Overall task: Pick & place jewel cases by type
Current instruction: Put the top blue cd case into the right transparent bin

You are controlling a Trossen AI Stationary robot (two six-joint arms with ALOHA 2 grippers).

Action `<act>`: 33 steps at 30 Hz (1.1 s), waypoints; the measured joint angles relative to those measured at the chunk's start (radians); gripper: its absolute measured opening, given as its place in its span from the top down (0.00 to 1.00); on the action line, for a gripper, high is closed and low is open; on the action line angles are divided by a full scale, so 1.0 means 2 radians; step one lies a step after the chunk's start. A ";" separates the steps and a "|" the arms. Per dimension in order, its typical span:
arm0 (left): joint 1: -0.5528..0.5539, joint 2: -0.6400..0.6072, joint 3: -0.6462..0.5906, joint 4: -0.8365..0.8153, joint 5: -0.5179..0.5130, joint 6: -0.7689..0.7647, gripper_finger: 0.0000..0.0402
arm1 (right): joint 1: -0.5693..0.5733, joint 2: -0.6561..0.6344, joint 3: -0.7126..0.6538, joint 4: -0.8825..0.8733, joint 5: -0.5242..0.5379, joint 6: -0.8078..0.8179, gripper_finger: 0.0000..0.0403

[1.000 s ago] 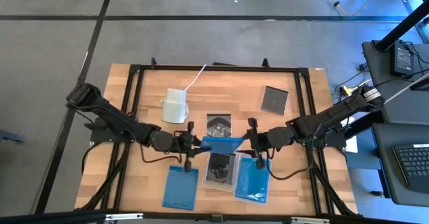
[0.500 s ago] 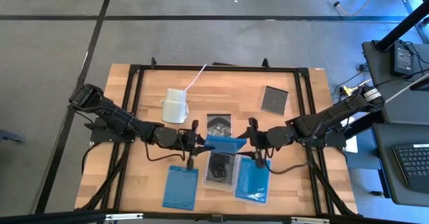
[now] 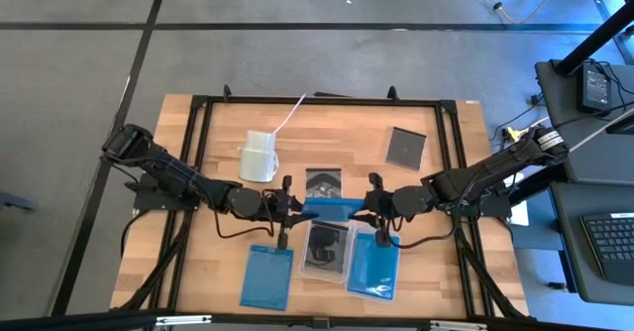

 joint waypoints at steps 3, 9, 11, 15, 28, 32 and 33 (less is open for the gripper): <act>0.000 0.000 0.000 0.000 -0.001 0.000 0.92 | 0.000 0.000 0.000 -0.001 0.001 -0.002 0.88; 0.000 0.000 0.000 -0.002 -0.011 0.014 0.92 | 0.000 0.000 0.000 0.000 0.003 0.000 0.88; -0.001 0.000 0.000 -0.004 -0.012 0.025 0.92 | 0.000 0.000 0.000 -0.001 0.003 0.011 0.87; -0.001 0.000 0.000 -0.004 -0.017 0.018 0.91 | 0.000 0.000 0.000 0.000 0.003 0.038 0.86; -0.019 -0.024 0.000 -0.028 0.005 0.056 0.69 | -0.002 -0.010 0.001 -0.017 0.007 0.054 0.87; -0.031 -0.052 0.000 -0.079 -0.027 0.056 0.68 | -0.002 -0.018 0.005 -0.031 0.007 0.062 0.87; -0.034 -0.061 0.000 -0.101 -0.043 0.053 0.68 | -0.002 -0.022 0.010 -0.046 0.008 0.073 0.87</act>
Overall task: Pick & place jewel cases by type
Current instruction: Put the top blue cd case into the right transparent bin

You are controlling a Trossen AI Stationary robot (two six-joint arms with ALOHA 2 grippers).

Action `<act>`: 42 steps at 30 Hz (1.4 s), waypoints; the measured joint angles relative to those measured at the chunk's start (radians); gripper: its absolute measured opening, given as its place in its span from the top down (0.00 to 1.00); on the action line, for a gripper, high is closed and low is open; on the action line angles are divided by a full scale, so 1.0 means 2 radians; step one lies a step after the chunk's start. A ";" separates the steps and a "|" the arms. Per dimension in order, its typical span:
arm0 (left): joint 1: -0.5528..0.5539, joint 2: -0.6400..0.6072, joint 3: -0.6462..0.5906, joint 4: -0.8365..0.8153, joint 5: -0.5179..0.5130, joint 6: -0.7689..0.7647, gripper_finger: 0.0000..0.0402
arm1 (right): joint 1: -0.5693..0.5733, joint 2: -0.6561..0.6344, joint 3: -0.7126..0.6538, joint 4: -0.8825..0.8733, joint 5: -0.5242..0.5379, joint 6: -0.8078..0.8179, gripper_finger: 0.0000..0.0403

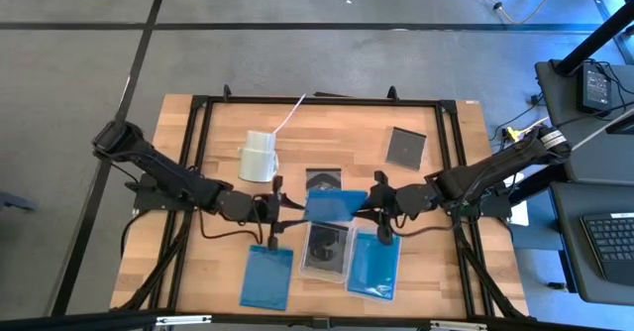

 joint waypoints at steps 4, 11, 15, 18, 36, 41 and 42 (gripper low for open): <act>-0.009 -0.021 0.000 -0.069 -0.062 -0.013 0.68 | -0.002 -0.003 0.043 -0.096 0.008 0.088 0.87; -0.012 -0.014 0.000 -0.081 -0.097 -0.016 0.68 | 0.001 0.007 0.120 -0.278 -0.073 0.308 0.87; -0.006 -0.011 0.000 -0.081 -0.099 -0.010 0.69 | 0.021 0.007 0.135 -0.277 -0.133 0.410 0.87; -0.006 -0.011 0.000 -0.084 -0.094 -0.010 0.69 | 0.049 0.007 0.135 -0.266 -0.155 0.498 0.87; -0.006 -0.011 0.000 -0.089 -0.085 -0.019 0.69 | 0.206 0.104 0.134 -0.260 -0.142 0.860 0.87; -0.006 -0.011 0.000 -0.089 -0.085 -0.022 0.69 | 0.202 0.111 0.134 -0.241 -0.153 0.876 0.85; -0.006 -0.011 0.000 -0.089 -0.085 -0.022 0.69 | 0.202 0.112 0.134 -0.236 -0.154 0.882 0.85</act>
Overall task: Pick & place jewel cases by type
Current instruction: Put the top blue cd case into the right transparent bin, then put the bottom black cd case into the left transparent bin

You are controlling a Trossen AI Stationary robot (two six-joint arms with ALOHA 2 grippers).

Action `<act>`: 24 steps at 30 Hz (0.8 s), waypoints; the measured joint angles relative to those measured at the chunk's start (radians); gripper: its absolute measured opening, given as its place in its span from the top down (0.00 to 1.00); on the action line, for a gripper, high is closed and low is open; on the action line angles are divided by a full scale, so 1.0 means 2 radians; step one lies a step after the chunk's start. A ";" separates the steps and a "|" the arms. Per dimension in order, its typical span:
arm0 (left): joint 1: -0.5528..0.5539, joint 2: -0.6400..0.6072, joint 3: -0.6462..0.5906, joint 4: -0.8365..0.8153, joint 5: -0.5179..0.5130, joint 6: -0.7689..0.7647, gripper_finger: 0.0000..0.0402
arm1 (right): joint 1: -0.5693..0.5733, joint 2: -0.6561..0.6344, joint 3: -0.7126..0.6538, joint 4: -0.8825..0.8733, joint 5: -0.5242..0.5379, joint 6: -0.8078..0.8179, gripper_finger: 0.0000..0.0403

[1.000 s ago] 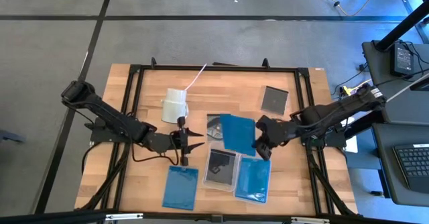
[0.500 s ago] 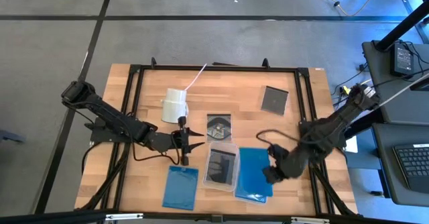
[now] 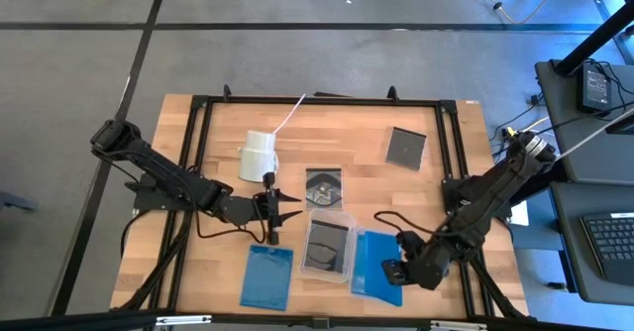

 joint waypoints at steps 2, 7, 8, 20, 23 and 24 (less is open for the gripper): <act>0.000 0.000 0.000 -0.002 0.000 0.000 0.69 | 0.000 0.002 0.000 0.008 -0.003 0.007 0.86; 0.000 0.000 0.000 -0.007 0.000 0.000 0.69 | -0.003 0.002 0.000 -0.009 0.000 0.002 0.85; 0.000 0.000 0.000 -0.007 0.000 0.000 0.69 | -0.004 0.002 0.000 -0.014 0.002 -0.001 0.83; 0.000 0.000 0.000 -0.008 0.000 0.000 0.69 | -0.009 0.002 0.000 -0.017 -0.011 -0.027 0.76; 0.000 0.000 0.000 -0.008 0.000 -0.001 0.69 | -0.010 0.001 0.000 -0.032 -0.008 -0.046 0.76; 0.000 0.000 0.000 -0.008 0.000 0.000 0.68 | -0.012 0.000 0.000 -0.049 0.001 -0.054 0.76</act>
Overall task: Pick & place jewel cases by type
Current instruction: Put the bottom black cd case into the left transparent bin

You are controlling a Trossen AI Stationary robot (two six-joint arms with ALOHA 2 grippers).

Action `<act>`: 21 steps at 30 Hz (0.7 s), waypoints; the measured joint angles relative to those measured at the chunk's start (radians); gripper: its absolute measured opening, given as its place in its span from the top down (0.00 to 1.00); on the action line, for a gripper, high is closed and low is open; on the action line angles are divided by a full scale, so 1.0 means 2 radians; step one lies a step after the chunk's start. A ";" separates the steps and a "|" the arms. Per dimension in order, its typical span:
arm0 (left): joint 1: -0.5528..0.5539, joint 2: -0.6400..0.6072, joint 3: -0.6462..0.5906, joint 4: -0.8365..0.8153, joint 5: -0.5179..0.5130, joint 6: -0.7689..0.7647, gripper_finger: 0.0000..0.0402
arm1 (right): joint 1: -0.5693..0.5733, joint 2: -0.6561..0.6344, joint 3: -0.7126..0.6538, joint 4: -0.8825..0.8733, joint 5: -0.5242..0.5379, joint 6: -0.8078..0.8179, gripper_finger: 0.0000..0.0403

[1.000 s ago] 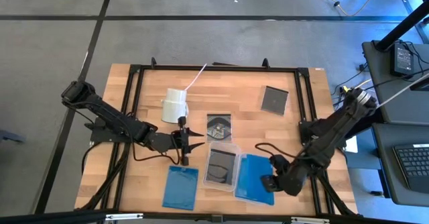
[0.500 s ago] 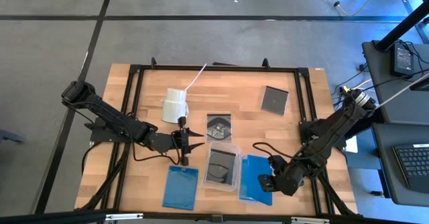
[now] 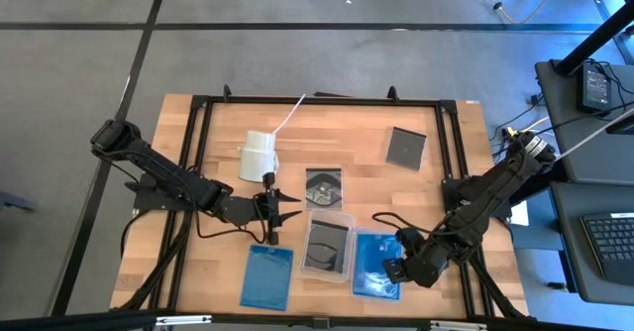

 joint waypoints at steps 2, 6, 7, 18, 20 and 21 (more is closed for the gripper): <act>0.000 0.000 0.000 0.000 0.000 0.000 0.68 | -0.004 -0.002 0.000 -0.042 0.021 -0.014 0.76; 0.000 0.000 0.000 0.001 0.000 0.000 0.69 | -0.021 -0.017 0.000 -0.142 0.036 -0.055 0.76; 0.000 0.000 0.000 0.002 0.000 0.000 0.69 | -0.026 -0.022 0.000 -0.164 0.046 -0.072 0.76; 0.000 0.000 0.000 0.014 0.041 -0.042 0.69 | -0.112 -0.070 0.000 -0.158 0.224 -0.387 0.75; 0.000 0.000 0.000 0.017 0.054 -0.047 0.69 | -0.140 -0.068 0.000 -0.153 0.224 -0.448 0.75; 0.000 0.000 0.000 0.017 0.054 -0.048 0.69 | -0.155 -0.066 0.000 -0.151 0.219 -0.477 0.75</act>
